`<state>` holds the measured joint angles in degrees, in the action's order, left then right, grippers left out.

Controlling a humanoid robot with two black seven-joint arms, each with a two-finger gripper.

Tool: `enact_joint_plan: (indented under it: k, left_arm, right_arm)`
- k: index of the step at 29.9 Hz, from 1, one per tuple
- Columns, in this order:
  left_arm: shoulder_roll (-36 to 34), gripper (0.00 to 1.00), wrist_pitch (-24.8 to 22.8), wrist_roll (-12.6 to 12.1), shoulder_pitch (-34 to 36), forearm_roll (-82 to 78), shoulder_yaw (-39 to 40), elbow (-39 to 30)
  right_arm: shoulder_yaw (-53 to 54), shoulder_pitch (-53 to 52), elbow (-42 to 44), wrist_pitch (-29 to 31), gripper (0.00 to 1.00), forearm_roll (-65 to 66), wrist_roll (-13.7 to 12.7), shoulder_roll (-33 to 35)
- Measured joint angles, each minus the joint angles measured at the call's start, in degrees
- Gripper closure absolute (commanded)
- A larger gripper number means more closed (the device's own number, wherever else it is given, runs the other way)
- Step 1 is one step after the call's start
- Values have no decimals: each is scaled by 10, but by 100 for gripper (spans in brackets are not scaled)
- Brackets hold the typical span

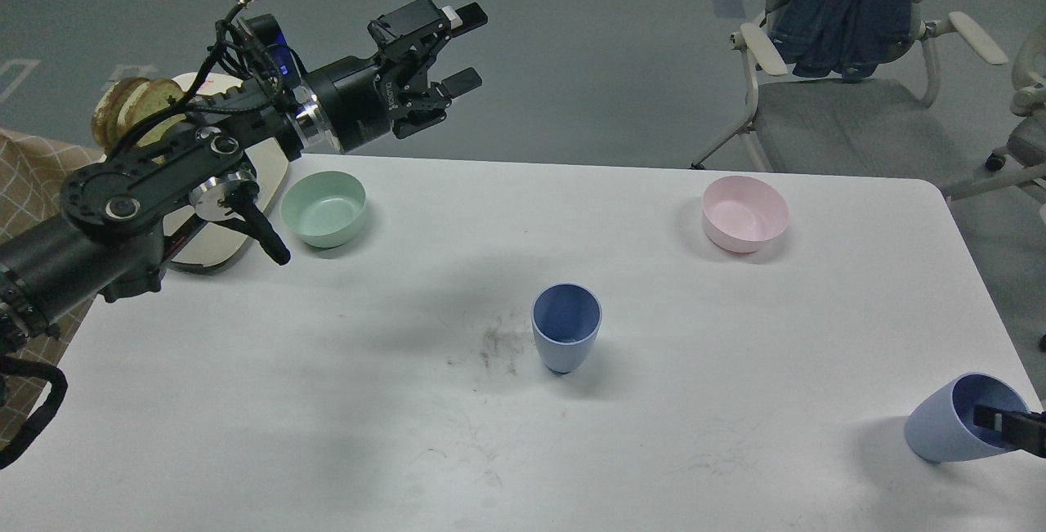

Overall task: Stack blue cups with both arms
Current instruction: 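Grasp the blue cup nearest the right arm with the right gripper, then lift the held blue cup and move it above the centered blue cup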

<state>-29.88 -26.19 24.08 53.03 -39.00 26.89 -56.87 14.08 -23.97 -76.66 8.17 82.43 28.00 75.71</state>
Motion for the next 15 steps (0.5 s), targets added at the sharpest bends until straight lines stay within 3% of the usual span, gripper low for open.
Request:
enact_joint_plan:
  k: [9, 15]
  left_arm:
    - [0, 4, 0, 0, 0, 0, 0, -2]
    - [-1, 4, 0, -1, 0, 0, 0, -2]
  right_arm:
    - [12, -20, -18, 1, 100, -3, 0, 7]
    - [19, -109, -39, 21, 100, 0, 0, 27]
